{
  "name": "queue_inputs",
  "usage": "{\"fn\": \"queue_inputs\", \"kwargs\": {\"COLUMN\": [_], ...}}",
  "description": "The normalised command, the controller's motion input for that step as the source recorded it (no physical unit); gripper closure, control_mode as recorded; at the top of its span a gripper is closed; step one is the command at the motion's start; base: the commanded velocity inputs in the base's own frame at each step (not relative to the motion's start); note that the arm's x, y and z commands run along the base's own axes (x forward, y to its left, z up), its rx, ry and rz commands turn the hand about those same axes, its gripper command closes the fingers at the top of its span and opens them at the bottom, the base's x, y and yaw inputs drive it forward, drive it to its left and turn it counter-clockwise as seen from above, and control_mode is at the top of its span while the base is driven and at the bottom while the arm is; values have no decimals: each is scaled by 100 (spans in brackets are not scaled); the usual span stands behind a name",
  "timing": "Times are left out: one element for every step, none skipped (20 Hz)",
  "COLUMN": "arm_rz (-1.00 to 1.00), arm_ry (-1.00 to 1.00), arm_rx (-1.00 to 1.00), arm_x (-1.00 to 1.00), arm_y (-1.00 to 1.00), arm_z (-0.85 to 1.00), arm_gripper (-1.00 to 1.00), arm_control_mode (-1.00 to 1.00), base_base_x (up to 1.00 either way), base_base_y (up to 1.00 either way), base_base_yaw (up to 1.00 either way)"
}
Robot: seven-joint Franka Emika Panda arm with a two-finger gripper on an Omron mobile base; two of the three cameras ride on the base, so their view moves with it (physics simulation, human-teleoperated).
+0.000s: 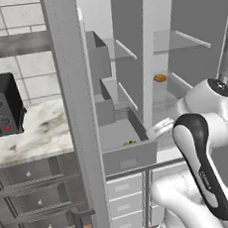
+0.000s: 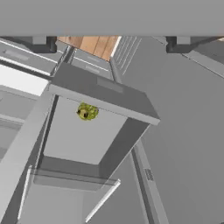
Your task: Take the broccoli and garlic from the fridge shelf and place them in the freezer drawer to begin freezing them.
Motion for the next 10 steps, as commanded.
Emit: {"fn": "queue_inputs", "kwargs": {"arm_rz": [-16,-16,-16,-13,-10,-2,0,0,-1,-1], "arm_ry": [-35,-33,-34,-22,-19,-8,-7,-6,-5,-5], "arm_rx": [0,0,3,1,0,0,0,0,0,0], "arm_x": [-81,-68,-64,-37,-35,0,-3,-4,-4,-5], "arm_y": [-16,-31,-34,-15,-8,0,0,0,-5,0], "arm_z": [16,7,4,0,0,0,0,0,0,0], "arm_gripper": [-100,-100,-100,-100,-100,-100,-100,-100,-100,-100], "arm_control_mode": [-100,-100,-100,-100,-100,-100,-100,-100,-100,-100], "base_base_x": [0,0,0,0,0,0,0,0,0,0], "base_base_y": [0,0,0,0,0,0,0,0,0,0], "base_base_yaw": [0,0,0,0,0,0,0,0,0,0]}}
